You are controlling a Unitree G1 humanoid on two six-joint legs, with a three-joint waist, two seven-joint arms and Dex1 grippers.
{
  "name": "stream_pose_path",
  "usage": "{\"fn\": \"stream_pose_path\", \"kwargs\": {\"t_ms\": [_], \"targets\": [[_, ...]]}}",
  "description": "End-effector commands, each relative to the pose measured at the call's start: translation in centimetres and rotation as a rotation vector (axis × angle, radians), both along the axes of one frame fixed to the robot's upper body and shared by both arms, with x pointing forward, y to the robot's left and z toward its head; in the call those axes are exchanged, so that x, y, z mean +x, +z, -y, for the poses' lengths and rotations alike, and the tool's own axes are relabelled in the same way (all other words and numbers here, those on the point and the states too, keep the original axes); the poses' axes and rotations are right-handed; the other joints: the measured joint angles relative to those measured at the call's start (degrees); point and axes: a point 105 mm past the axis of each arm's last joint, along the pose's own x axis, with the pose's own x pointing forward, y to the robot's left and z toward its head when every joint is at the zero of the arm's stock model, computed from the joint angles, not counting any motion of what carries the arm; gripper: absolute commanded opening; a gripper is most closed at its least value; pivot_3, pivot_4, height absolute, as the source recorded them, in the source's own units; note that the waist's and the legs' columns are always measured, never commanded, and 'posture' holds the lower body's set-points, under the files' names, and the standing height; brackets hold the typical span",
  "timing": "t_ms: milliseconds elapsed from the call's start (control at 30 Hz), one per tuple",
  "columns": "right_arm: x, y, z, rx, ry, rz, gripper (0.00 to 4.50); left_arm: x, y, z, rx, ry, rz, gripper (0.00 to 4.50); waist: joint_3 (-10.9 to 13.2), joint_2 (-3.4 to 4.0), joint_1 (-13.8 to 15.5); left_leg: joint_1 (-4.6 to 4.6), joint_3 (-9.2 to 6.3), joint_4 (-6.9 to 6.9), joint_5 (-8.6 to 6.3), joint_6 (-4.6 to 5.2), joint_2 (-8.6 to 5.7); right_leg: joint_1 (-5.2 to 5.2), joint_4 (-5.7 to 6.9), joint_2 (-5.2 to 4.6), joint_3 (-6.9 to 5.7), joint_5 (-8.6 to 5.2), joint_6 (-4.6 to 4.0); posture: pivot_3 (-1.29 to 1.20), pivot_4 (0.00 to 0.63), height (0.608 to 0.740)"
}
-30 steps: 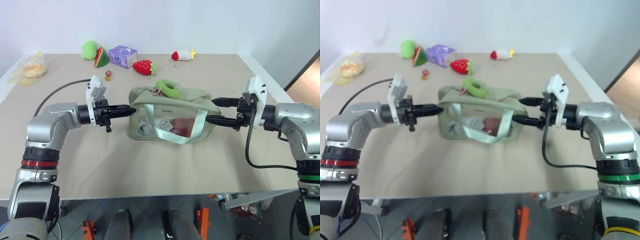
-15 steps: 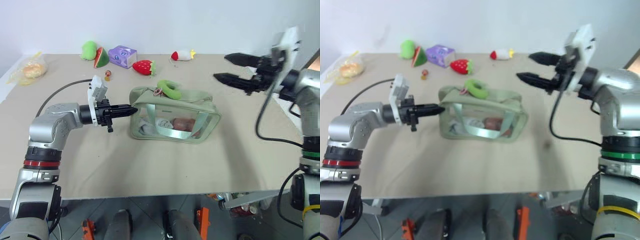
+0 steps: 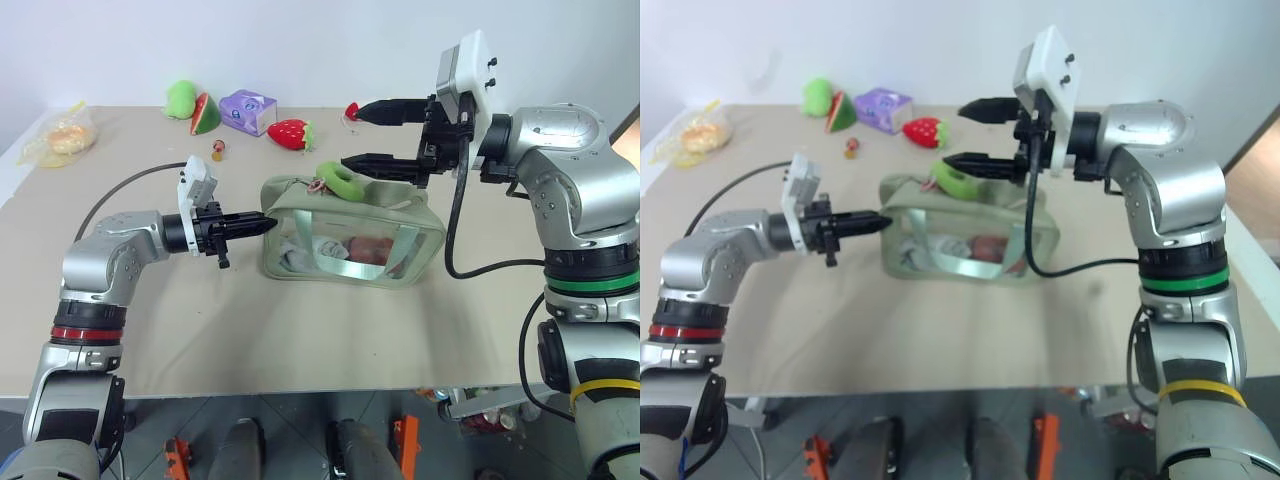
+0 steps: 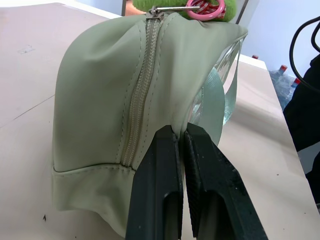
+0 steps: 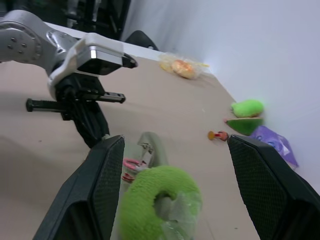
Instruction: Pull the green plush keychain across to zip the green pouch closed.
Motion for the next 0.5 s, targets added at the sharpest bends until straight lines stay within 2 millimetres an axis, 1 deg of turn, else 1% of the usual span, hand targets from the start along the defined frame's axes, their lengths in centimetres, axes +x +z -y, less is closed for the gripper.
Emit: {"fn": "stream_pose_path", "kwargs": {"t_ms": [33,233,500], "targets": [[-0.3,-0.5,-0.6,-0.025,0.013,0.019,3.39,-0.6,1.0,0.5,-0.022,-0.027,0.045,0.00,0.00,0.00,0.00,0.00,0.00,0.00,0.00,0.00,0.00,0.00,0.00,0.00,0.00,0.00,0.00,0.00,0.150,0.740],[0.6,-2.0,-1.2,-0.042,-0.010,-0.010,3.39,-0.7,1.1,0.7,-0.024,-0.033,0.046,0.00,0.00,0.00,0.00,-0.01,0.01,0.01,0.00,0.00,-0.01,0.00,0.00,-0.01,0.01,0.03,0.05,0.00,0.150,0.740],[1.6,-2.8,-1.1,-0.044,-0.035,-0.026,3.39,-0.4,1.1,0.9,-0.022,-0.022,0.047,0.00,0.00,0.00,0.00,-0.01,0.00,0.01,0.00,0.00,-0.02,0.01,0.00,-0.01,0.00,0.04,0.08,0.00,0.150,0.740]]}}
